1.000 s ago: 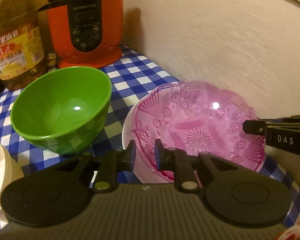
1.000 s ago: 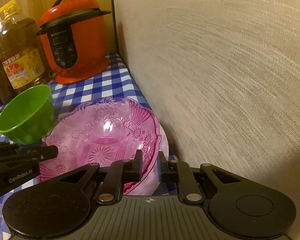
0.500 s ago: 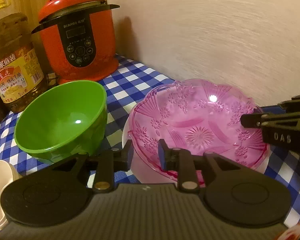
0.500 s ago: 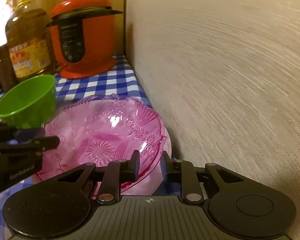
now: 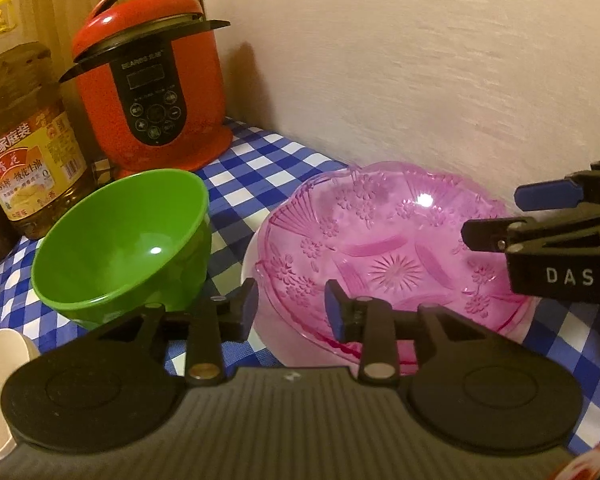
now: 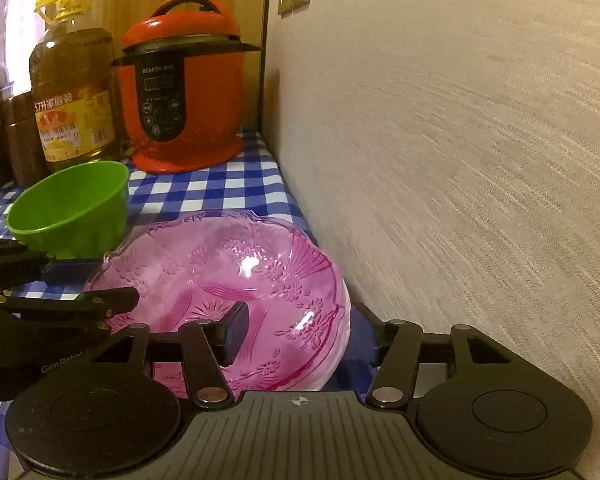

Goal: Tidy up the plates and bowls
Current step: 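Lower the pink bowl onto the white plate and open both grippers, then move both grippers to the small pink glass dish beside the steel pot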

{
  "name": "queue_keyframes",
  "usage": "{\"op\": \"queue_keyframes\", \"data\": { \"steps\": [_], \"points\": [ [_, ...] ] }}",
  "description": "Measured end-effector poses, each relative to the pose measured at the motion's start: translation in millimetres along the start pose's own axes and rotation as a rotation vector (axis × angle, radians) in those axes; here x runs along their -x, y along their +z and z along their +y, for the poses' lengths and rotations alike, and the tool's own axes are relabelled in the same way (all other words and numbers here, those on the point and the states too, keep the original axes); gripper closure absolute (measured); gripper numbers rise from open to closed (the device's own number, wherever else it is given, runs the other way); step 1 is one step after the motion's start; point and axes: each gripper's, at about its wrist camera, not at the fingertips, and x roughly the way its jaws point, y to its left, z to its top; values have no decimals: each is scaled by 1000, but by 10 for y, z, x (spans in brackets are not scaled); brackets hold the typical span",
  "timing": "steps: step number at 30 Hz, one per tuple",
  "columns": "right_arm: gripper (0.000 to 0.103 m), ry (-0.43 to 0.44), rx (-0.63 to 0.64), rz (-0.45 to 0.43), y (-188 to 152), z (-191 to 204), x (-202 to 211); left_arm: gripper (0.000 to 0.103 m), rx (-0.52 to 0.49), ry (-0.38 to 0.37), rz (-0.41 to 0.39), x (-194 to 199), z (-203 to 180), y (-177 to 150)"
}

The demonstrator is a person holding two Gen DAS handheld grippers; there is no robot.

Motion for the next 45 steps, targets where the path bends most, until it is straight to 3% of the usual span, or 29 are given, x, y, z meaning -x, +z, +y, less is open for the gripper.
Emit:
{"op": "queue_keyframes", "data": {
  "steps": [11, 24, 36, 45],
  "points": [
    [46, 16, -6, 7, -41, 81, 207, 67, 97, -39, 3, 229, 163, -24],
    [46, 76, -94, 22, 138, 265, 781, 64, 196, -30, -19, 995, 382, -41],
    [46, 252, -163, -7, 503, 683, 1384, 57, 332, 35, -28, 1870, 884, 55],
    [45, 422, -135, -2, 730, 1400, 1408, 45, 411, 171, -44, 2436, 1652, -143]
  ]
}}
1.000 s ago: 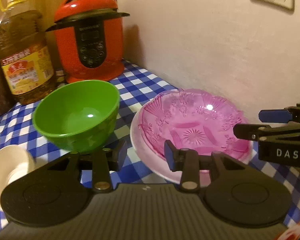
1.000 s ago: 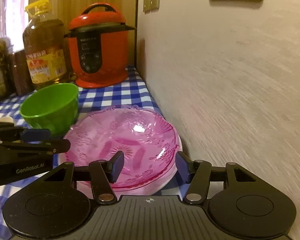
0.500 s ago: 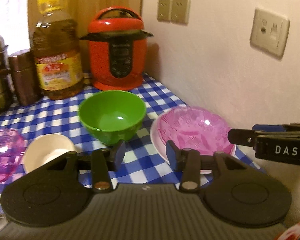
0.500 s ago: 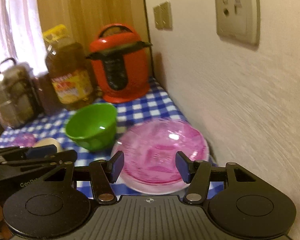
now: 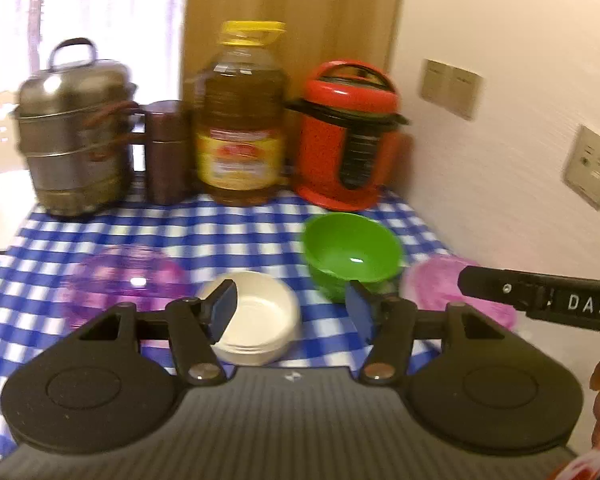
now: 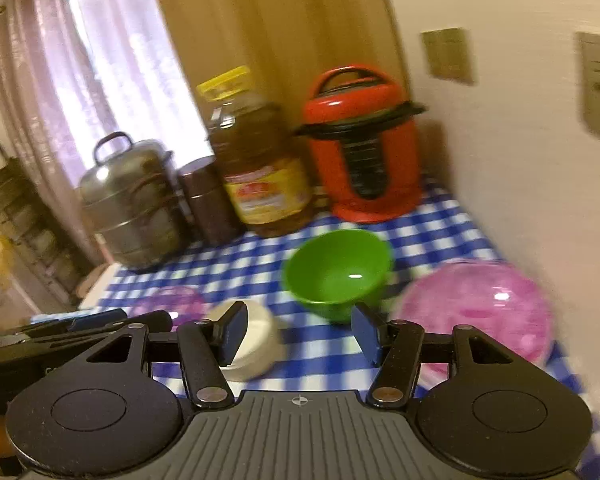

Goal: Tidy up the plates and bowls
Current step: 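Move both grippers to the small pink glass dish beside the steel pot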

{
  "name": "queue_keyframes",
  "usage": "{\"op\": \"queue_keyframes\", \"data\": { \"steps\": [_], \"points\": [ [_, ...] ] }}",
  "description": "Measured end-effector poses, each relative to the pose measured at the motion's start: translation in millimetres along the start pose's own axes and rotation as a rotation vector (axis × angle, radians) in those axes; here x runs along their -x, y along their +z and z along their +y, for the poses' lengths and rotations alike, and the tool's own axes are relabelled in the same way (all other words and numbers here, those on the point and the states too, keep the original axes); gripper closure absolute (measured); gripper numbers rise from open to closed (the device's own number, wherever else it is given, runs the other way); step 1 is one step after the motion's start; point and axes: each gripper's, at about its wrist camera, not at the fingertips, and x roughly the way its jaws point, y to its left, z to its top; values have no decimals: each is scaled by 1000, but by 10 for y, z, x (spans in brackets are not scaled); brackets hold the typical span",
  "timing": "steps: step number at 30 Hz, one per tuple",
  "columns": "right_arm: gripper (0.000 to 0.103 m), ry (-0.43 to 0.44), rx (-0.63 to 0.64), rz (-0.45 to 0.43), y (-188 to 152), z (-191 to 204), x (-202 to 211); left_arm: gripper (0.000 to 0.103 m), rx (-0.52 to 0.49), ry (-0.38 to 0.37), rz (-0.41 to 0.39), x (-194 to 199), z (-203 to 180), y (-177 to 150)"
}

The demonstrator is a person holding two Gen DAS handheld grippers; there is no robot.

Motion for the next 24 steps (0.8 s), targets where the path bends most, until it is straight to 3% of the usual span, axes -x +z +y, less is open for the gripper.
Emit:
{"op": "queue_keyframes", "data": {
  "steps": [13, 24],
  "points": [
    [44, 116, 46, 124, -97, 913, -1118, 43, 98, 191, 16, -34, 1451, 17],
    [44, 134, 46, 162, -145, 1124, -2043, 45, 159, 210, 81, -528, 2068, -120]
  ]
}}
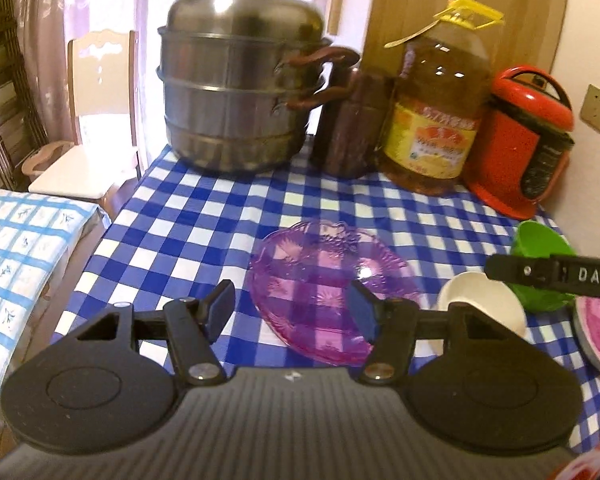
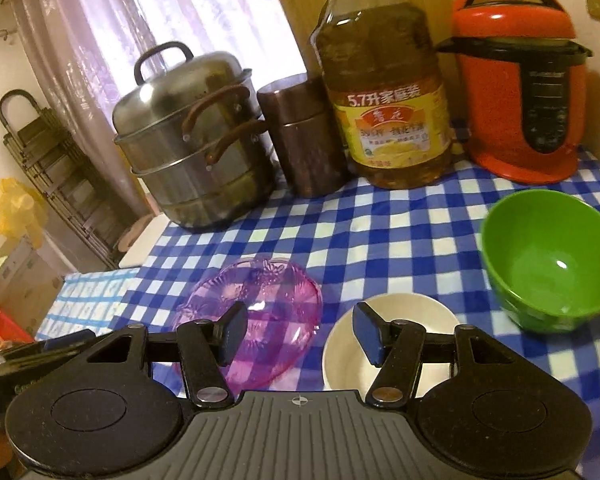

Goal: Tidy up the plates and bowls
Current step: 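Move both grippers to the small pink glass dish beside the steel pot, then close both grippers on the rim of the small pink dish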

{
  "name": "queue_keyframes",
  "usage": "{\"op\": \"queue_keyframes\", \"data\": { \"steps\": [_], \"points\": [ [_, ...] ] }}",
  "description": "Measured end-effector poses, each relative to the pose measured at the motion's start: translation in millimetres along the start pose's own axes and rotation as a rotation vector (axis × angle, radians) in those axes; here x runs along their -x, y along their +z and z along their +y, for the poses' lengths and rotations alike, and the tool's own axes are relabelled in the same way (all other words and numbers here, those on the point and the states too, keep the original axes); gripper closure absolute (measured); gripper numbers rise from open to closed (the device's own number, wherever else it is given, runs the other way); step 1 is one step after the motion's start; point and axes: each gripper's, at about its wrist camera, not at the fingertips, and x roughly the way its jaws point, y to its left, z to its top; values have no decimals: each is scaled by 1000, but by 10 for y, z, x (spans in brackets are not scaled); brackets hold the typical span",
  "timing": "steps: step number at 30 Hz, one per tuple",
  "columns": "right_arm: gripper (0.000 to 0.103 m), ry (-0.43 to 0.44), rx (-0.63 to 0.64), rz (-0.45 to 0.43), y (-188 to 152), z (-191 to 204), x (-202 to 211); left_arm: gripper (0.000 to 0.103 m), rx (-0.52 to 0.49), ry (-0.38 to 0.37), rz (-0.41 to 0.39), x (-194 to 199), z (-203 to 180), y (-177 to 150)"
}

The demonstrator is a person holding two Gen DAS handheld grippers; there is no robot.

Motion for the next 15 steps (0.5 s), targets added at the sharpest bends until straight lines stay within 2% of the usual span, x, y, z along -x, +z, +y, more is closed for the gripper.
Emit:
{"op": "queue_keyframes", "data": {
  "steps": [10, 15],
  "points": [
    [44, 23, 93, 81, 44, 72, -641, 49, 27, 15, 41, -477, 147, -44],
    [44, 7, 143, 106, 93, 87, -860, 52, 30, 35, 56, -655, 161, -46]
  ]
}}
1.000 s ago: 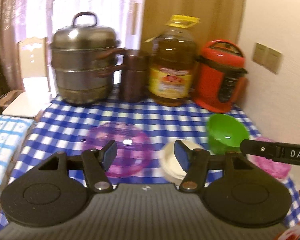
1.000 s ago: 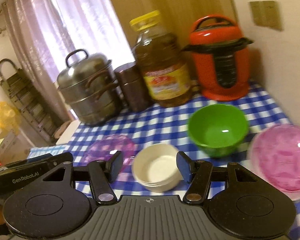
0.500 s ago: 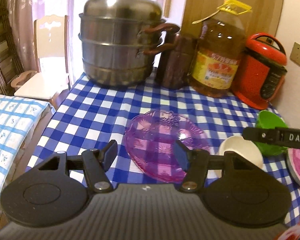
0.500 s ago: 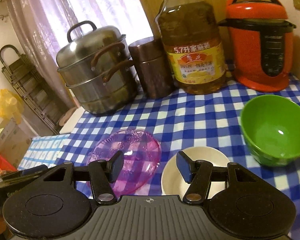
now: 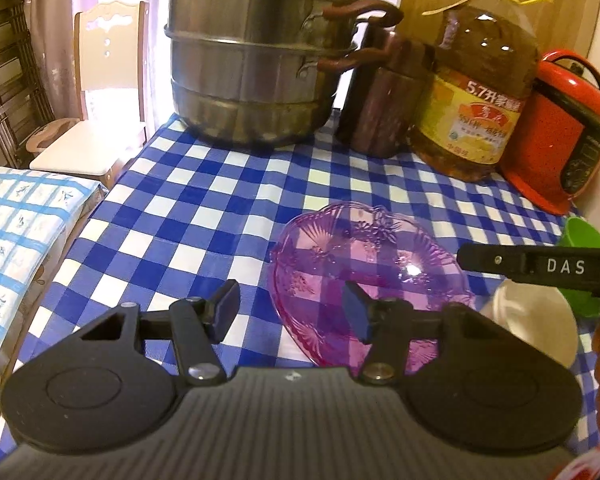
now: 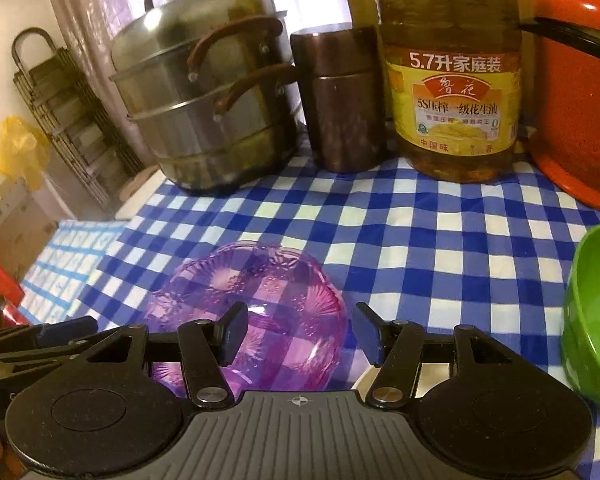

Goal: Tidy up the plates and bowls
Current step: 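Close both grippers on the rim of the small pink dish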

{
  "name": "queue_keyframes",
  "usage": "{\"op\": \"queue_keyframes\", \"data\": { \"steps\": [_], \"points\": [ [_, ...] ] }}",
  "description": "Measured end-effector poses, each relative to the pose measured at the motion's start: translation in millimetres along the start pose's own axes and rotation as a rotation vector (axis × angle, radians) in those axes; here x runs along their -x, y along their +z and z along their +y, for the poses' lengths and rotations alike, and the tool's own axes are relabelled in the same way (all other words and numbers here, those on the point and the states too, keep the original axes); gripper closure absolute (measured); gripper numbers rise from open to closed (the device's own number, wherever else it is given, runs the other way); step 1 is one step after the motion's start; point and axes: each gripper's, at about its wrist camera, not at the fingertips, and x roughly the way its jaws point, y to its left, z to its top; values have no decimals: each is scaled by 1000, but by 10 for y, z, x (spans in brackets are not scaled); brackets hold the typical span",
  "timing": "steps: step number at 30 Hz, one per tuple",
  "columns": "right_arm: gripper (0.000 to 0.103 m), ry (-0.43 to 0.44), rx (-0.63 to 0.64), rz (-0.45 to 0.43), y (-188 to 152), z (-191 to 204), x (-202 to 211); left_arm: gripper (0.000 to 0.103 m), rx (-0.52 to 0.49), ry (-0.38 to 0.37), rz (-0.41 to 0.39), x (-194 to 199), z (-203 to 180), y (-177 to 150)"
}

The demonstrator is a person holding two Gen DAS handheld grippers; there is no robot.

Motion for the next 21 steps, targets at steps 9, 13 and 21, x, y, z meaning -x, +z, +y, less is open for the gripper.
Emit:
{"op": "queue_keyframes", "data": {
  "steps": [9, 13, 21],
  "points": [
    [52, -30, 29, 73, -1, -72, -294, 55, 8, -6, 30, -222, -3, -9],
    [57, -29, 25, 89, -17, -95, -360, 55, 8, -7, 33, -257, -4, 5],
    [62, -29, 59, 109, -42, -47, -412, 62, 15, 1, 52, -331, 15, -13]
  ]
}}
